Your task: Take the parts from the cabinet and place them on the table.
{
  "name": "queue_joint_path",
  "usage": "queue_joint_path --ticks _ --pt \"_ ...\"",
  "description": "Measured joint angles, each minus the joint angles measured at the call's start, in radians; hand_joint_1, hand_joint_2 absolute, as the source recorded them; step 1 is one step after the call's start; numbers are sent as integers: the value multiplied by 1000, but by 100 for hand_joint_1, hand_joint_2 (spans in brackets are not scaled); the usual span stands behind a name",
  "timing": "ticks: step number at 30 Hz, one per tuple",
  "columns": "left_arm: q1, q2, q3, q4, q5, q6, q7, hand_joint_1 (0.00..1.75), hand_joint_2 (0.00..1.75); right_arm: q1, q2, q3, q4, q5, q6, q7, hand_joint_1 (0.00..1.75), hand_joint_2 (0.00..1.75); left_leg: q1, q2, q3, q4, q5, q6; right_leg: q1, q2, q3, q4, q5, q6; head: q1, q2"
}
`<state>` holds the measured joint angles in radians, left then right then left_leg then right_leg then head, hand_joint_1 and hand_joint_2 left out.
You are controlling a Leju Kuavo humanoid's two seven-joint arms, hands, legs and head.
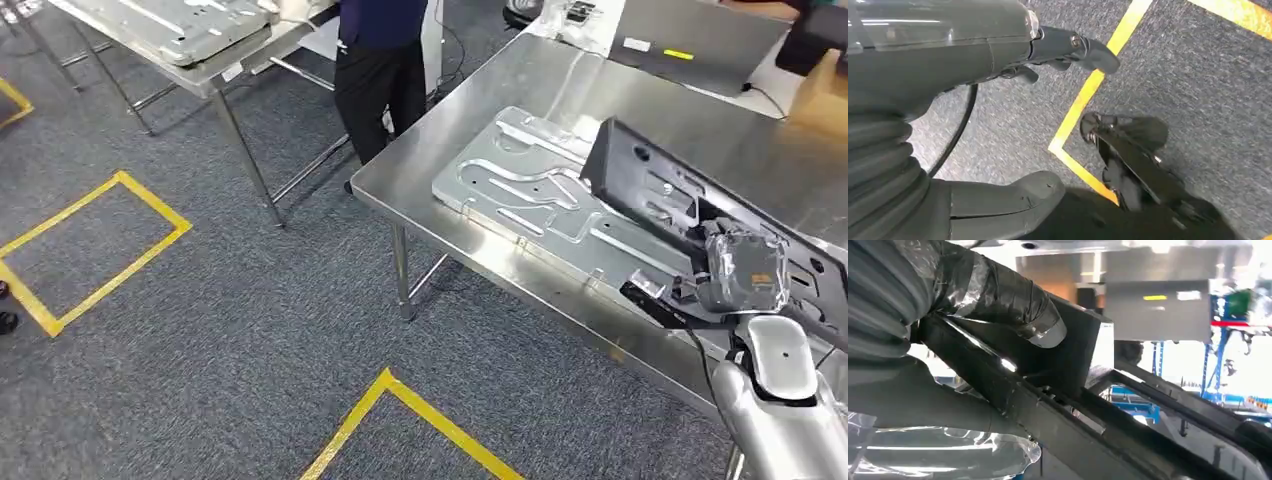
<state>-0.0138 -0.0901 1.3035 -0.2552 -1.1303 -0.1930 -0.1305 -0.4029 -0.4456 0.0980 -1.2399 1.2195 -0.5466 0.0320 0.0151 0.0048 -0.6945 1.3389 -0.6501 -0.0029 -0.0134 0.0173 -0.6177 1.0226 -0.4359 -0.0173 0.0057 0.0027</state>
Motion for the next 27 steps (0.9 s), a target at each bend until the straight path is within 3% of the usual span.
queue_joint_path --ticks 1,2,4,5,7,8,16,17,27 --pt "0 0 0 0 -2 0 0 0 175 0 0 0 12 16 -5 3 175 175 -1 0 4 -26 32 4 2 6 1 1 -2 -1 0 0" --pt "0 0 0 0 -3 0 0 0 175 -2 0 0 28 30 -12 9 175 175 -2 -1 27 -90 78 10 4 11 4 3 -3 0 0 0" --pt "0 1 1 0 -5 0 0 0 175 -18 0 0 64 41 -13 11 175 175 -8 -10 100 -269 175 30 7 21 8 3 -6 3 0 0" --pt "-3 6 2 -1 -9 1 -1 0 175 -27 1 0 90 43 -14 11 175 175 -11 -17 115 -311 174 38 14 24 6 9 -9 9 0 0" --pt "-3 6 2 -1 -12 0 -2 0 175 -47 2 0 132 54 -15 12 175 175 -13 -11 117 -316 177 37 9 28 3 6 -6 17 0 0" --pt "-3 5 2 -1 -15 -2 -3 0 175 -56 2 0 157 61 -16 12 175 175 -12 -12 117 -320 181 29 9 27 3 10 -11 12 0 0" --pt "-8 6 10 -1 -14 -15 -11 0 175 -149 32 2 349 95 -37 23 175 175 -17 -19 116 -319 183 36 6 20 8 0 -5 23 0 0" --pt "-9 6 12 -1 -14 -19 -11 0 175 -162 38 3 377 96 -40 23 0 0 -17 -19 116 -319 183 36 6 20 8 -1 -5 23 0 0" --pt "-11 5 26 -1 -16 -7 21 0 175 -222 81 20 575 81 -47 18 0 0 -16 -20 117 -318 182 38 7 18 9 -1 -5 25 0 0"
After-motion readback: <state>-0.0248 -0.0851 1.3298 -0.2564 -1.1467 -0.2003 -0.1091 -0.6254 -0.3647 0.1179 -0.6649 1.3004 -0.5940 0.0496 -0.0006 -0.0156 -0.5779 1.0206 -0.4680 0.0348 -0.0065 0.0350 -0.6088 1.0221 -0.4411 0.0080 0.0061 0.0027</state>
